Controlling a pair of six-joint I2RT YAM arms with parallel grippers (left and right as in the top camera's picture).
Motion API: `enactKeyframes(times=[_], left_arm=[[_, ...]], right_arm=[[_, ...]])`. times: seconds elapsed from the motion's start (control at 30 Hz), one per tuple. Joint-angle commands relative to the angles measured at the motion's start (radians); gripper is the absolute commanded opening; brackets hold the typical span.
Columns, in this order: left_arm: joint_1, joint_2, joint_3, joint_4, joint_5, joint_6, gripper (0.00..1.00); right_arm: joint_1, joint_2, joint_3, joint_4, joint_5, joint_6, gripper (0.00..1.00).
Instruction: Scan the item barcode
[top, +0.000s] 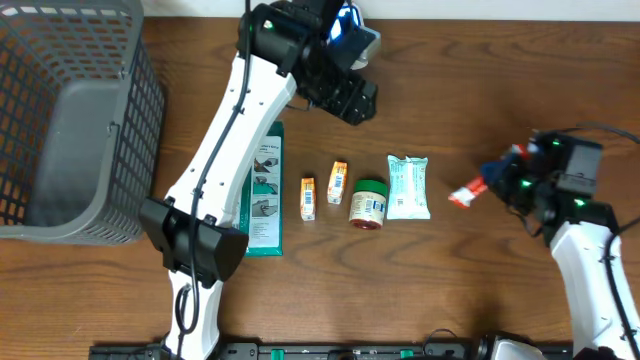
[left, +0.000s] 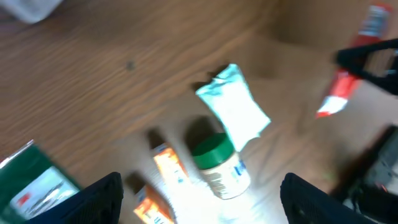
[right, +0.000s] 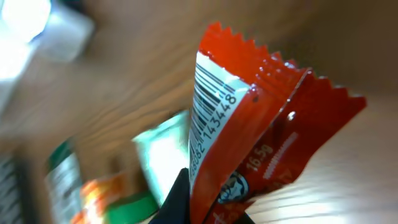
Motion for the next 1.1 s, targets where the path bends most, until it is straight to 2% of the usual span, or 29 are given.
enactKeyframes(times=[0.0, 0.17, 0.27, 0.47, 0.63, 0.67, 0.7, 0.73, 0.77, 0.87, 1.07], left_arm=[[0.014, -0.002, -0.006, -0.005, -0.068, -0.069, 0.82], [0.019, -0.002, -0.006, -0.011, -0.068, -0.069, 0.82], [0.018, -0.002, -0.006, -0.011, -0.067, -0.069, 0.82], [0.018, -0.002, -0.006, -0.017, -0.068, -0.069, 0.82], [0.018, -0.002, -0.006, -0.019, -0.068, -0.069, 0.83], [0.018, -0.002, -0.006, -0.019, -0.067, -0.069, 0.82], [0.018, -0.002, -0.006, -0.019, -0.067, -0.072, 0.83], [0.018, -0.002, -0.006, -0.018, -0.067, -0.074, 0.83], [0.018, -0.002, -0.006, -0.017, -0.067, -0.080, 0.82], [0.018, -0.002, -0.006, -0.011, -0.067, -0.084, 0.83], [0.025, -0.010, -0.006, -0.024, -0.067, -0.123, 0.82]], right_arm=[[-0.069, -0.005, 0.008, -0.002, 0.189, -0.032, 0.01], [-0.140, 0.020, 0.008, -0.005, 0.492, -0.033, 0.01], [-0.151, 0.070, 0.008, 0.023, 0.608, -0.032, 0.01], [-0.151, 0.209, 0.007, 0.164, 0.639, -0.034, 0.01], [-0.151, 0.325, 0.007, 0.277, 0.637, -0.096, 0.01], [-0.151, 0.338, 0.007, 0.286, 0.633, -0.096, 0.06], [-0.151, 0.348, 0.007, 0.289, 0.631, -0.096, 0.30], [-0.151, 0.353, 0.007, 0.293, 0.631, -0.096, 0.70], [-0.151, 0.357, 0.007, 0.305, 0.630, -0.096, 0.87], [-0.151, 0.358, 0.007, 0.335, 0.623, -0.105, 0.99], [-0.151, 0.356, 0.007, 0.343, 0.611, -0.139, 0.99]])
